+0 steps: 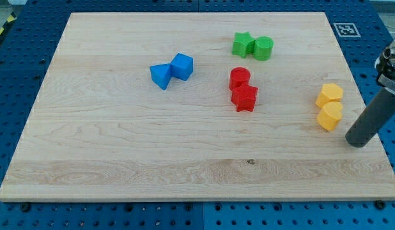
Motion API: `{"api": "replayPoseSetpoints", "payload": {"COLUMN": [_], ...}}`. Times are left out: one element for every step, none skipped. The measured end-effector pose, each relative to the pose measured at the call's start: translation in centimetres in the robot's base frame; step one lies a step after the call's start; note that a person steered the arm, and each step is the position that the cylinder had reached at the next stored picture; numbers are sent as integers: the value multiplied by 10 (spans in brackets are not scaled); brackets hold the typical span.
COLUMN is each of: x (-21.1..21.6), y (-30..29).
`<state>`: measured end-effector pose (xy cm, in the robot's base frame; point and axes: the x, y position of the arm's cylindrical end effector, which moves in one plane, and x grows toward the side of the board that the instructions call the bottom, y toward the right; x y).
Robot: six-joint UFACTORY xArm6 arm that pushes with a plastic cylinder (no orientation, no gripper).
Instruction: Slightly move the yellow blocks to the top of the board
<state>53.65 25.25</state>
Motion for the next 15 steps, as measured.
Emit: {"api": "replayPoseSetpoints", "payload": {"x": [0, -3, -3, -11, -13, -23, -7, 8, 2, -19, -36, -45, -28, 0, 1], "y": [0, 0, 0, 0, 0, 0, -5, -8, -18, -11, -6, -6, 7, 5, -19]}}
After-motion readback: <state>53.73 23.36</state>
